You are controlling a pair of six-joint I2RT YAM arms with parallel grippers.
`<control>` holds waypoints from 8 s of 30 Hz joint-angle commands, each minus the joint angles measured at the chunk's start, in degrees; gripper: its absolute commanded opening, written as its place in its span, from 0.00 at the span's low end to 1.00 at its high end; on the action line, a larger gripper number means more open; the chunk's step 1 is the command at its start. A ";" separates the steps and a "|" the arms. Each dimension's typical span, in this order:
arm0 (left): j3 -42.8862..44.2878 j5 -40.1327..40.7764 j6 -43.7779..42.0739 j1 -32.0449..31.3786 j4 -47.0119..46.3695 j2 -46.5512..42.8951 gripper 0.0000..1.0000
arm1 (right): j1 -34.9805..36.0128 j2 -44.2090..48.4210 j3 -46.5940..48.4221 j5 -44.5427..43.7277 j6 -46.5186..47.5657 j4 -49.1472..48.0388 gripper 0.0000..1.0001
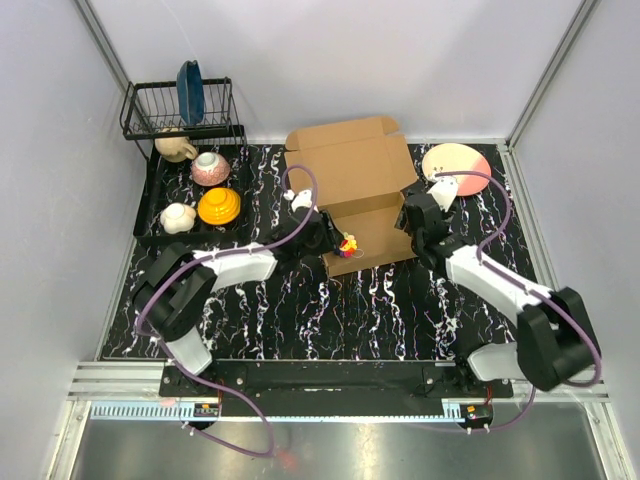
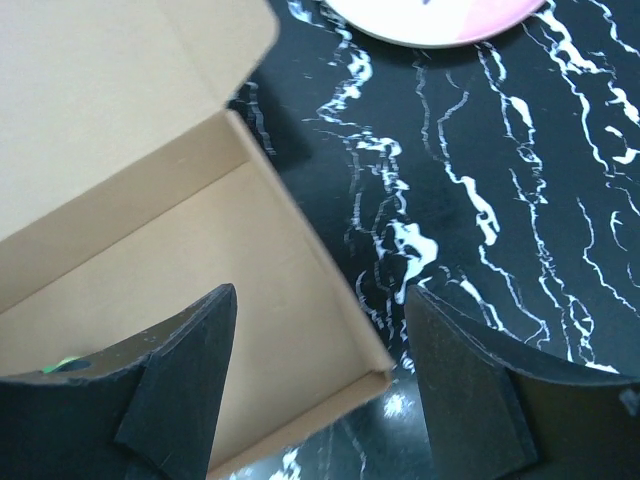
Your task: Fold the paper box
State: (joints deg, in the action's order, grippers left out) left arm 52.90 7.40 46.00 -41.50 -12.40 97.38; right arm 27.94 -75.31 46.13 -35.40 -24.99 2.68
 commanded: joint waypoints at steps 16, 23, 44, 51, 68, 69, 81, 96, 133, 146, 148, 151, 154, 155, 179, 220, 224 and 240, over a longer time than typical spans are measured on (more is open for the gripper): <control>-13.44 1.83 -0.30 0.19 -1.84 -12.82 0.50 | -1.50 -10.22 -3.32 10.61 2.14 -8.04 0.69; -16.78 1.04 1.20 -0.60 0.71 -19.85 0.49 | 8.43 -4.15 -10.43 8.86 -4.09 -4.00 0.67; -13.71 7.64 -2.50 12.28 9.15 -41.68 0.67 | 11.35 17.74 -2.81 -4.49 -2.10 11.12 0.77; -3.00 -2.11 -3.28 23.91 0.56 -27.79 0.71 | -9.74 11.42 6.08 11.57 -2.26 3.35 0.77; 3.25 -34.99 3.93 41.41 -25.31 -2.46 0.74 | -24.95 -21.89 22.07 44.16 1.79 -18.93 0.77; 3.61 -35.08 3.49 41.41 -24.87 -2.11 0.74 | -25.30 -24.34 23.03 45.40 1.96 -19.98 0.77; 9.32 -35.00 0.94 41.41 -22.05 3.34 0.74 | -25.57 -35.51 30.85 52.97 1.00 -24.74 0.71; 12.48 -34.73 -0.91 41.41 -19.68 6.06 0.73 | -25.57 -45.01 40.62 55.96 1.79 -17.88 0.62; 20.14 -41.50 -12.94 37.10 -12.83 14.42 0.88 | -23.46 -31.66 22.17 60.80 0.64 -31.86 0.00; 6.08 -37.28 -9.88 36.49 -20.36 2.04 0.88 | -23.11 -22.18 12.16 56.85 -0.67 -33.52 0.00; 2.14 -36.50 -7.95 36.57 -24.66 -0.17 0.88 | -22.94 -20.68 10.22 55.36 -2.16 -34.84 0.00; -0.77 -36.66 -5.40 36.40 -28.10 -3.42 0.88 | -21.97 -16.99 6.35 53.69 -2.08 -37.83 0.00; -1.92 -36.84 -5.48 35.61 -26.54 -5.53 0.88 | -21.27 -13.21 2.22 52.98 -1.81 -40.99 0.00; -2.71 -36.41 -5.92 34.82 -26.27 -6.93 0.88 | -21.09 -11.63 0.56 52.80 -1.90 -41.69 0.00; -3.25 -42.45 -9.61 33.58 -24.51 -5.54 0.78 | -20.12 -0.54 -8.42 53.24 -2.34 -40.12 0.00; 11.87 -44.84 -27.28 33.94 19.52 -2.64 0.27 | -18.80 -0.54 -7.81 53.59 -0.06 -35.99 0.00; 10.82 -45.54 -26.58 33.85 17.60 -3.43 0.19 | -18.72 -0.37 -7.90 53.50 0.12 -35.72 0.00; 2.56 -39.94 -25.96 31.39 6.70 -11.42 0.00 | -18.10 3.77 2.27 48.59 3.28 -15.54 0.53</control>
State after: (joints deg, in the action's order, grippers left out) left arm 57.93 -38.30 21.63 -8.64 1.04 91.07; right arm 9.26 -74.65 40.03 16.14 -24.82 -22.15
